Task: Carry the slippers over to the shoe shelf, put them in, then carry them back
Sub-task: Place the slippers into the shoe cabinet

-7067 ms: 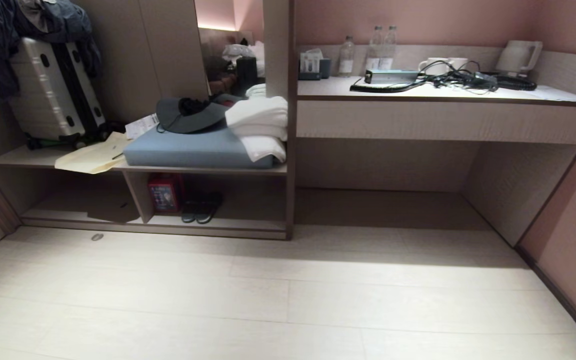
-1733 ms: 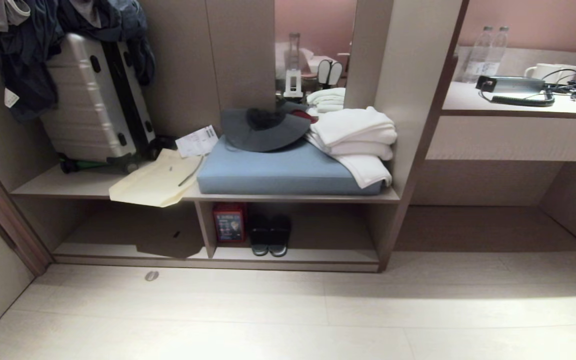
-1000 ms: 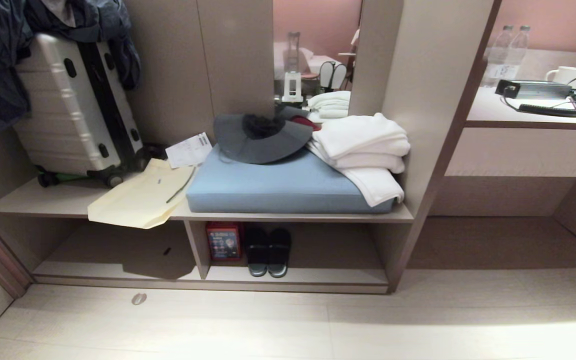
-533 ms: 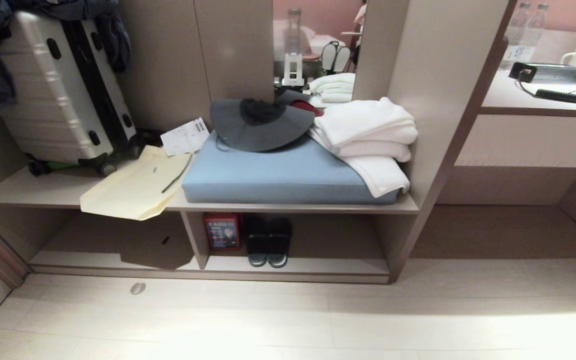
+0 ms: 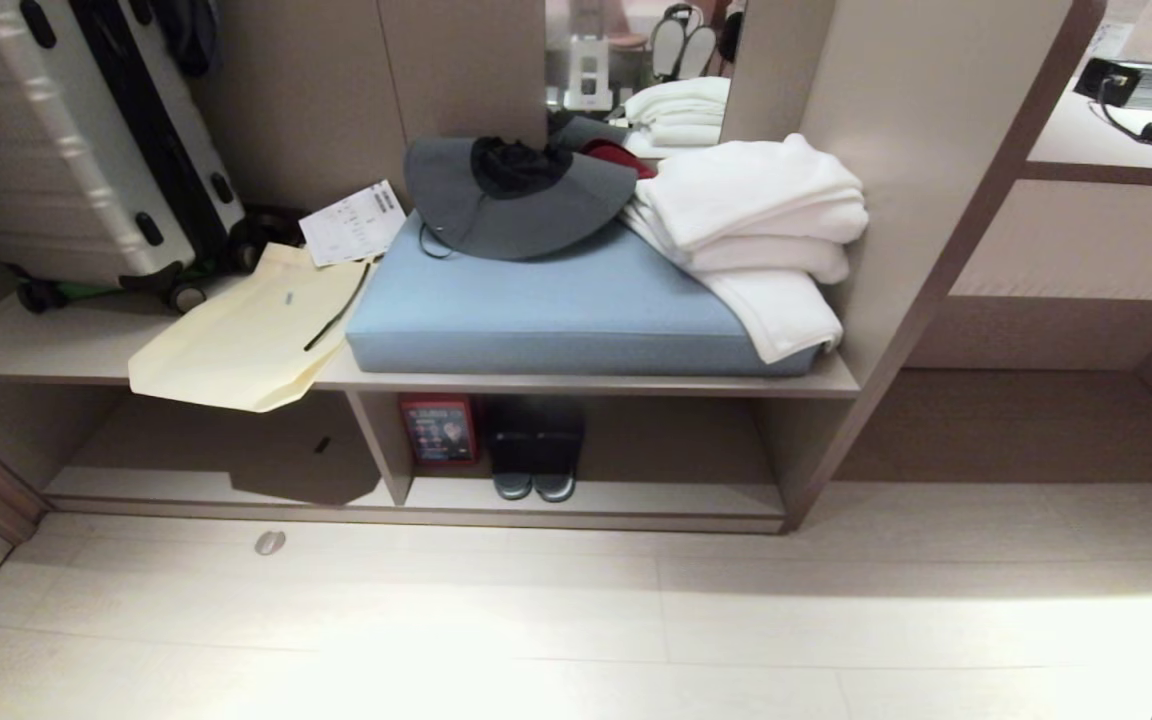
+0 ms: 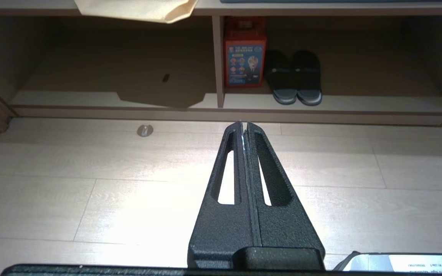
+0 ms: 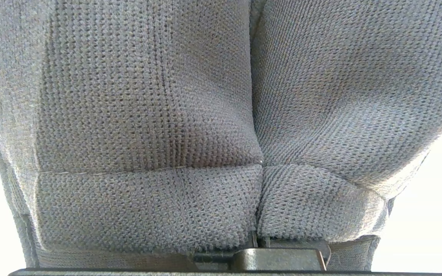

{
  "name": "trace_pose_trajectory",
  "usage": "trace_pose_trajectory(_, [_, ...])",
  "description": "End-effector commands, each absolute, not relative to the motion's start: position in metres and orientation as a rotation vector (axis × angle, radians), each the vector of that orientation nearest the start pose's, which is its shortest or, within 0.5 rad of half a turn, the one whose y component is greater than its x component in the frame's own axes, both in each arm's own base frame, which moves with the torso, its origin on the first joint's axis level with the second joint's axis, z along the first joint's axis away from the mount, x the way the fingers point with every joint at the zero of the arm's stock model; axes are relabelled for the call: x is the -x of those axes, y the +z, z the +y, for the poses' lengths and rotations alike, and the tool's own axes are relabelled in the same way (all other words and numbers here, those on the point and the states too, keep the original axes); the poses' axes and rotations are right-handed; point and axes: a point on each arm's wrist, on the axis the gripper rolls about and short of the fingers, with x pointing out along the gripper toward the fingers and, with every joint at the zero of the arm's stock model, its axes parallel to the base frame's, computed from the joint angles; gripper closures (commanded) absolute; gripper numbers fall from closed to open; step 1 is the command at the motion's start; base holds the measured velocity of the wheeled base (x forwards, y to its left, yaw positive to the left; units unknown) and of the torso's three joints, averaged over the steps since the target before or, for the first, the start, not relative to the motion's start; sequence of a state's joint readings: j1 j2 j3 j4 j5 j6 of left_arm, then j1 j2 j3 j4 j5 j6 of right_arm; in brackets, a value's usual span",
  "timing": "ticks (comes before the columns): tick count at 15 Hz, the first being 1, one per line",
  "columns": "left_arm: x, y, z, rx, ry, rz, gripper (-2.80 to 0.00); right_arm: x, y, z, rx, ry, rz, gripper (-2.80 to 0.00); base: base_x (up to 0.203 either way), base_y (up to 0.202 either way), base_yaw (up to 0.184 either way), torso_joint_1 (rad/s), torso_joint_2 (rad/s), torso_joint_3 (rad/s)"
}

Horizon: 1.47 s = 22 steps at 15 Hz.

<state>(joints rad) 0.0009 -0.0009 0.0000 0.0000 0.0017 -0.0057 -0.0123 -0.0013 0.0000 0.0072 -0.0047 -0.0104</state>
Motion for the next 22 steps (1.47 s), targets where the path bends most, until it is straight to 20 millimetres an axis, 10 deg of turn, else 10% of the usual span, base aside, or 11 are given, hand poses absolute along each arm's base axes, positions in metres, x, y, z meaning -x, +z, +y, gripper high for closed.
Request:
trace_pose_trajectory(1, [0.0227, 0.0751, 0.0, 0.006, 0.002, 0.002, 0.0, 0.023, 0.0746, 0.0002, 0.011, -0.017, 0.005, 0.0, 0.0, 0.0, 0.0, 0.007, 0.0, -0.197])
trace_pose_trajectory(22, [0.0227, 0.0751, 0.0, 0.009, 0.003, 0.001, 0.0, 0.023, 0.0746, 0.0002, 0.011, -0.017, 0.005, 0.0, 0.0, 0.0, 0.0, 0.003, 0.0, -0.197])
